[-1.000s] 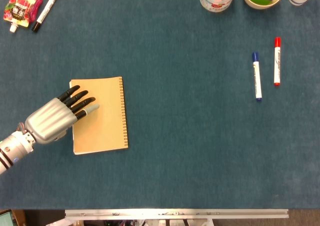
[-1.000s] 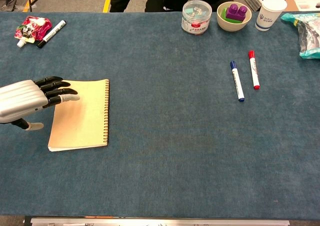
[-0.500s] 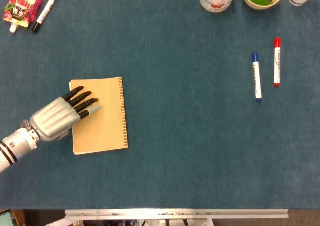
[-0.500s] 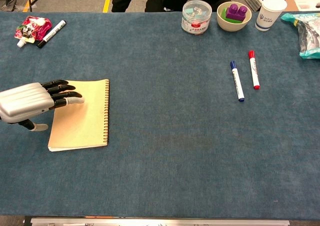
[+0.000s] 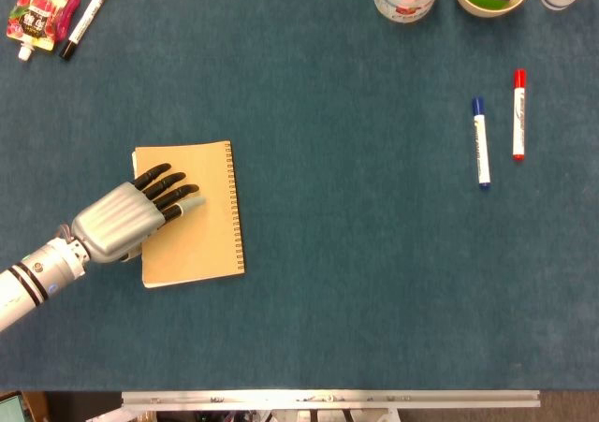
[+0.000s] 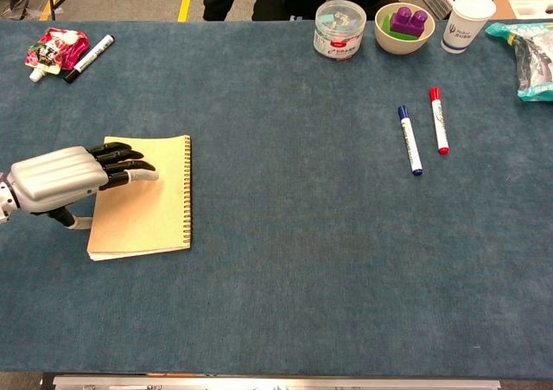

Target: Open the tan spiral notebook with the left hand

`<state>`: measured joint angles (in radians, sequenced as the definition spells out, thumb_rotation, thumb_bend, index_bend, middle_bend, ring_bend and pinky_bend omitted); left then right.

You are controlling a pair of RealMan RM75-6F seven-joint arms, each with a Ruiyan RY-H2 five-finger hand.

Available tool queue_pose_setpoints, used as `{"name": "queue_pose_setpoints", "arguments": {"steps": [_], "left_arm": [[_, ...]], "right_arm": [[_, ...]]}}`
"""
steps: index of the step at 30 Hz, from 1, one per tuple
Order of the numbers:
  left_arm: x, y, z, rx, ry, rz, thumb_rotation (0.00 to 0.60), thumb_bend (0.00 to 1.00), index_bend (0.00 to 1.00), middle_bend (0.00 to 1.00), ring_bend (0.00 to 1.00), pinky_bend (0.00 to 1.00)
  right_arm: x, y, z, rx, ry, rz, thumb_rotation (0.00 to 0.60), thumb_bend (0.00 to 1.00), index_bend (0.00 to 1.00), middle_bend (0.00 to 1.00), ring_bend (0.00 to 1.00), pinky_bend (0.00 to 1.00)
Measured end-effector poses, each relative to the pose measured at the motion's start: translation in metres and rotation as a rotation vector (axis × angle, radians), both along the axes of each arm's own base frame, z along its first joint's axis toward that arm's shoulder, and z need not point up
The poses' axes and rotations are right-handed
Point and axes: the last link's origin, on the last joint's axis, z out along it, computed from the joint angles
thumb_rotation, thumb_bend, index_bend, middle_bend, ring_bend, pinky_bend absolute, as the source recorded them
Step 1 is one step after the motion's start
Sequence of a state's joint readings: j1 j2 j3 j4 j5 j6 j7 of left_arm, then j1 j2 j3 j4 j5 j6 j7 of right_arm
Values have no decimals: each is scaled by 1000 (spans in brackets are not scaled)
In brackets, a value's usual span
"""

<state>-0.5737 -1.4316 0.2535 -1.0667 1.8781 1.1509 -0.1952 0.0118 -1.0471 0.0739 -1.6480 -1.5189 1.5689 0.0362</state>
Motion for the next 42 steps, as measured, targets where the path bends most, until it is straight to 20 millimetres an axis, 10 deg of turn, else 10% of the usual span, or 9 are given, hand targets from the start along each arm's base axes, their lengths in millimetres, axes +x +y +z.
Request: {"name": "queue_pose_setpoints", "arguments": {"steps": [10,27,42], "left_arm": [[3,-1,-3,-13,-26,19,600,180,72,77,1,0],[25,-1,-15,-46,-109,54,600,473,179,78,0,0],[38,0,-14,-39,-177,96,600,557,513,244,64,8]], "right_arm": [[-1,1,1,-4,-1,-2,600,226,238,249,147,265],[-5,3,4,-20,-7,-10,600,228,238,249,147,265],[-7,2,3,-21,-13,-9,600,228,238,249,147,265]]}}
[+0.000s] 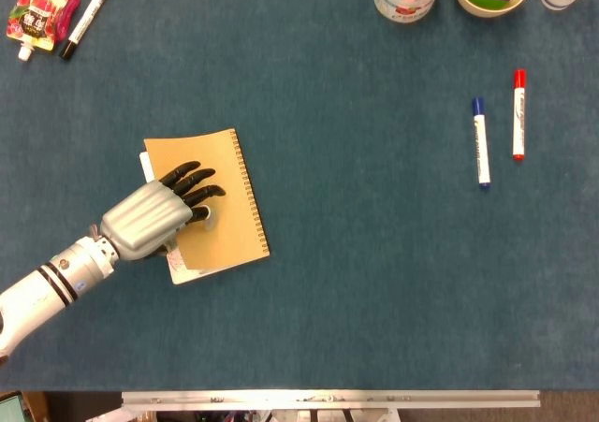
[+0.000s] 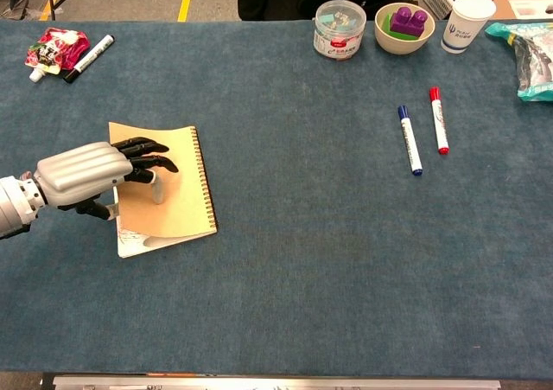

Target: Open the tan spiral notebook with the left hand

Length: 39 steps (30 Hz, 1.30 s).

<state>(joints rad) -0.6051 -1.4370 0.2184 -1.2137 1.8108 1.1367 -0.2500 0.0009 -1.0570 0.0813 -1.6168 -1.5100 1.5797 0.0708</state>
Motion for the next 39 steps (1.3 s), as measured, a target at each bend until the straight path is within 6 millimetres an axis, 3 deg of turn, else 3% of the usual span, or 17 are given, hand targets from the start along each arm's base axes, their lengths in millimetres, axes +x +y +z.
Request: {"name": "queue_pose_setpoints", "arguments": {"steps": [7,17,25,32,39], "left_arm": [[-2,-1,13,19,15,2,600,556,570,336,129,60],[-15,-5,55,103,123,-18,600,557,570,339,134,61],[-13,-9,79,175,290,-126,600,557,565,336,134,62],[12,-19,82,192,451,-265,600,558,561,336,134,61],[47,-27,68,173,538,-375,600,557,558,332,135,61]], "right_arm": [[1,0,0,1,-3,8,600,227,238,249,147,265],[2,-1,-4,11,-11,16,600,227,238,249,147,265],[0,1,-5,10,-16,17,600,226,238,249,147,265],[-3,4,-4,3,-21,8,600,227,238,249,147,265],[-7,6,-3,-2,-27,1,600,226,238,249,147,265]]}}
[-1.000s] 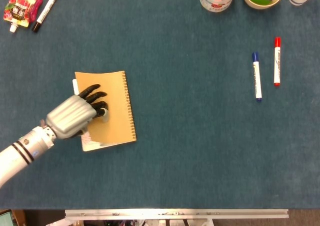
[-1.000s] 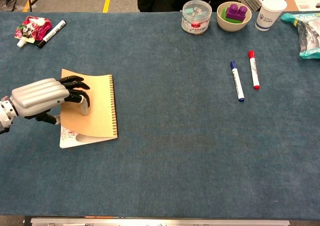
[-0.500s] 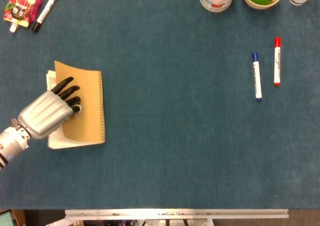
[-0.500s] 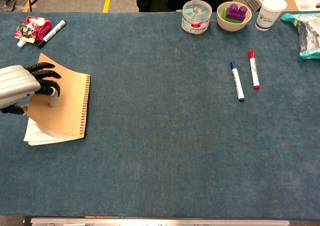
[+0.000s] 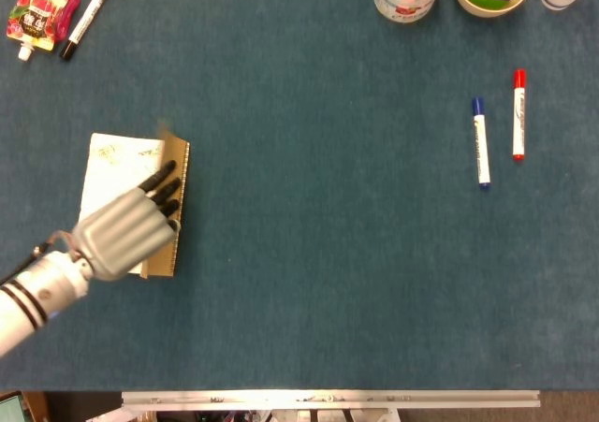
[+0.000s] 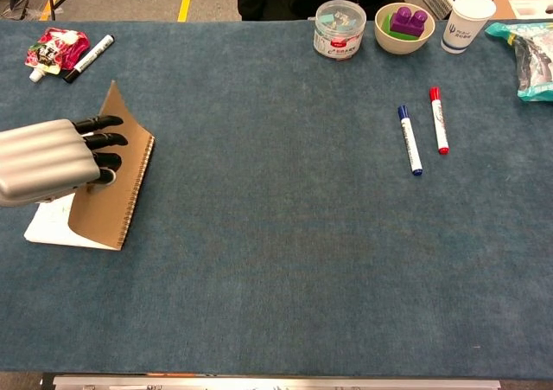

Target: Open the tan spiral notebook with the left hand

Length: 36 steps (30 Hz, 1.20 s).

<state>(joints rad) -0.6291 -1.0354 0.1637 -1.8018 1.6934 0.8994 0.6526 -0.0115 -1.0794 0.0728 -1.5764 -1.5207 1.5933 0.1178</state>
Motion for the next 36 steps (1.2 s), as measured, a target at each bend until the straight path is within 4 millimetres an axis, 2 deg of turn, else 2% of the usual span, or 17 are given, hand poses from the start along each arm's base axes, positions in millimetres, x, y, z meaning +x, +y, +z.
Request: {"name": "queue_pose_setpoints", "arguments": {"steps": [4,15,18,27,31,36], "left_arm": [[14,-3,-12,-9,21,-21,600,557,516,324,135,61],[52,-17,-47,-47,-4,0,600,557,268,273,136,62],[62,-18,-54,-55,-10,-4,600,558,233,270,136,62],[85,-25,-72,-98,-17,14,600,557,37,263,141,68],[93,-28,-75,-117,-35,39,600,558,6,260,149,76],[98,-32,-69,-126,-68,80,600,557,0,234,149,76]], "right_arm": [[-3,1,1,-4,-4,-7,600,227,238,249,147,265],[-11,3,3,-12,-16,-20,600,226,238,249,147,265],[-13,4,4,-15,-18,-24,600,226,238,249,147,265],[-19,6,5,-20,-27,-35,600,227,238,249,147,265],[-20,7,6,-26,-28,-36,600,227,238,249,147,265],[-20,7,6,-20,-26,-33,600,227,238,249,147,265]]}}
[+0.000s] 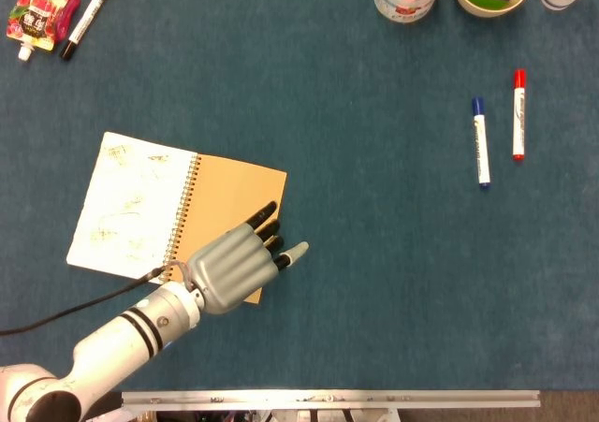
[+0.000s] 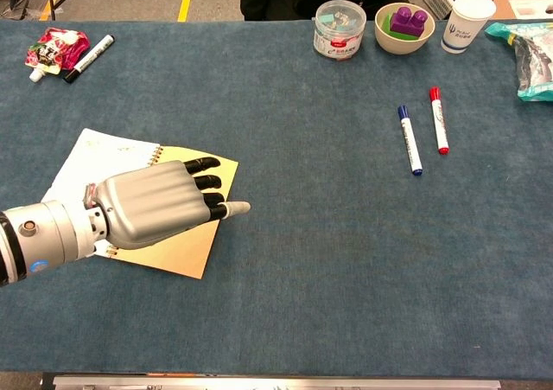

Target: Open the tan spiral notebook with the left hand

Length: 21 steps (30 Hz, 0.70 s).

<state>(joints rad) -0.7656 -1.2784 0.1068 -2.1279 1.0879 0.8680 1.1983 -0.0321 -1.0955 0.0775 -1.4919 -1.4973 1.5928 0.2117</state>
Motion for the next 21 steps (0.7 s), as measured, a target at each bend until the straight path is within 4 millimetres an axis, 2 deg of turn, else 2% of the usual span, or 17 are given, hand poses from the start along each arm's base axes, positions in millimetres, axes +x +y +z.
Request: {"name": "queue_pose_setpoints", "arguments": {"steps": [6,11,16,21], "left_arm": [[-7,4,17,25,-79,119,600,553,0,217,149,76],[-27,13,35,118,-213,259,600,553,0,182,150,76],[-68,27,64,322,-380,408,600,540,0,169,150,76],[-124,28,95,566,-468,501,600,437,0,150,149,77]], "right_arm": [[2,-4,-1,16,10,2,600,227,238,249,147,265],[8,-10,-2,37,24,11,600,226,238,249,147,265],[15,-15,-5,57,36,20,600,226,238,249,147,265],[21,-18,-7,77,44,28,600,226,238,249,147,265]]}}
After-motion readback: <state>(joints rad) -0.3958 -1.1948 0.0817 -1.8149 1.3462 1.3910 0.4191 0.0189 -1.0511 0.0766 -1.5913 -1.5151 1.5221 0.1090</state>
